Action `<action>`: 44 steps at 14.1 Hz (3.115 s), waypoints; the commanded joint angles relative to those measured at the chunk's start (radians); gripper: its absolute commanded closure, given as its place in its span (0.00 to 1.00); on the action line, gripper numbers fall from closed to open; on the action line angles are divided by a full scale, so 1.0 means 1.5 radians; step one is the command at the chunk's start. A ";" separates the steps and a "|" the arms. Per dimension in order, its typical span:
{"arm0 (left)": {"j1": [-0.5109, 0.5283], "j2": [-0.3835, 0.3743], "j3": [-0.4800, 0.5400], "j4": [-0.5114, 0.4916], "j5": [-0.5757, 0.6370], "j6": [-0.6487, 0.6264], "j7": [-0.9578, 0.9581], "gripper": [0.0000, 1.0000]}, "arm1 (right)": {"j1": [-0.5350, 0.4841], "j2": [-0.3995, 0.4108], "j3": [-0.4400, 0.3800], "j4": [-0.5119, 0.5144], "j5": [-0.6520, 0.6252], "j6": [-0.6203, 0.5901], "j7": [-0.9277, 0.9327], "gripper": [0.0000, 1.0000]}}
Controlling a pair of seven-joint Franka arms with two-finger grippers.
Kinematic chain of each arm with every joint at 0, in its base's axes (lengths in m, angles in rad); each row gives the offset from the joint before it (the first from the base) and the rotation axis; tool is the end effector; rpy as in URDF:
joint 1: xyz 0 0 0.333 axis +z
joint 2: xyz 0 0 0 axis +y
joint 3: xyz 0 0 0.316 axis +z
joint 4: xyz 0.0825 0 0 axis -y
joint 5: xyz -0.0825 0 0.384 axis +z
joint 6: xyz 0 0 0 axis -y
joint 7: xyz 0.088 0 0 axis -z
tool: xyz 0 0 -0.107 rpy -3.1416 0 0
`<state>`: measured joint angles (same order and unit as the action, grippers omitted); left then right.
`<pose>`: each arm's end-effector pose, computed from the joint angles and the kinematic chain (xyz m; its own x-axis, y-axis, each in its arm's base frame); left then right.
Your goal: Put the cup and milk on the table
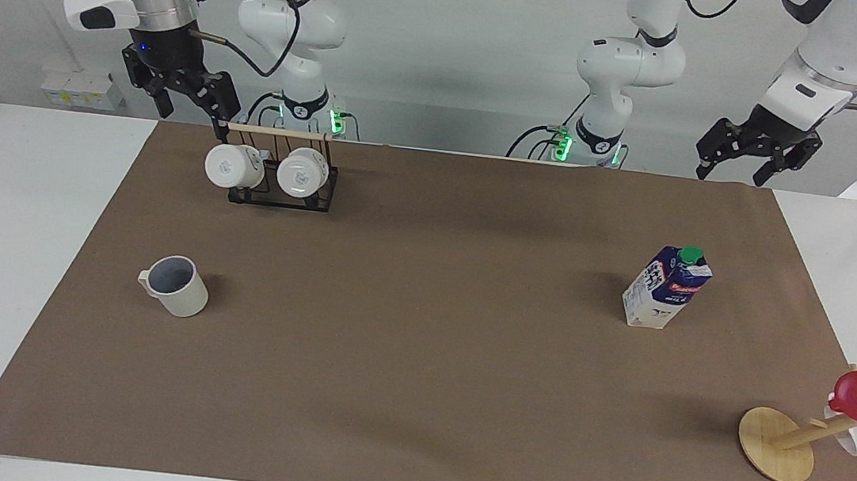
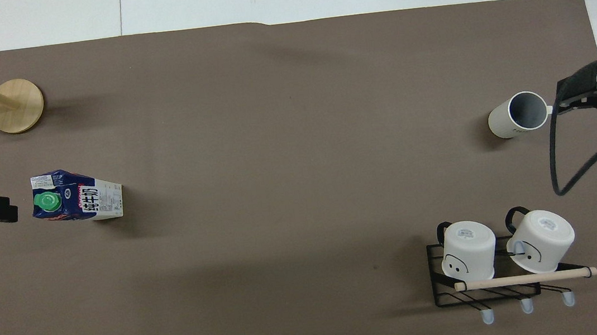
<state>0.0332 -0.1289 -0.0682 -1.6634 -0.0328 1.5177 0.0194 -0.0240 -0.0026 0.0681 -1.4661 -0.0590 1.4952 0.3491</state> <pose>0.5077 -0.0239 0.6448 0.9983 -0.0554 -0.0166 -0.0550 -0.9982 0.0244 0.5457 0.0175 0.6684 0.9514 -0.3040 0.0500 -0.3062 -0.9509 0.0444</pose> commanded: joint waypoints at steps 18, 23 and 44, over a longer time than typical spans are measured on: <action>0.011 -0.005 -0.005 0.003 -0.006 -0.012 -0.001 0.00 | -0.016 0.004 -0.005 0.008 0.012 -0.005 -0.021 0.00; 0.011 -0.005 -0.005 0.003 -0.006 -0.012 -0.001 0.00 | -0.016 0.004 -0.005 0.008 0.011 -0.005 -0.021 0.00; 0.011 -0.005 -0.005 0.003 -0.006 -0.012 -0.001 0.00 | -0.015 0.006 -0.004 0.007 0.010 0.035 -0.037 0.00</action>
<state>0.0332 -0.1289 -0.0682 -1.6634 -0.0328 1.5177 0.0194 -0.0366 -0.0019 0.0608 -1.4660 -0.0589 1.5230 0.3245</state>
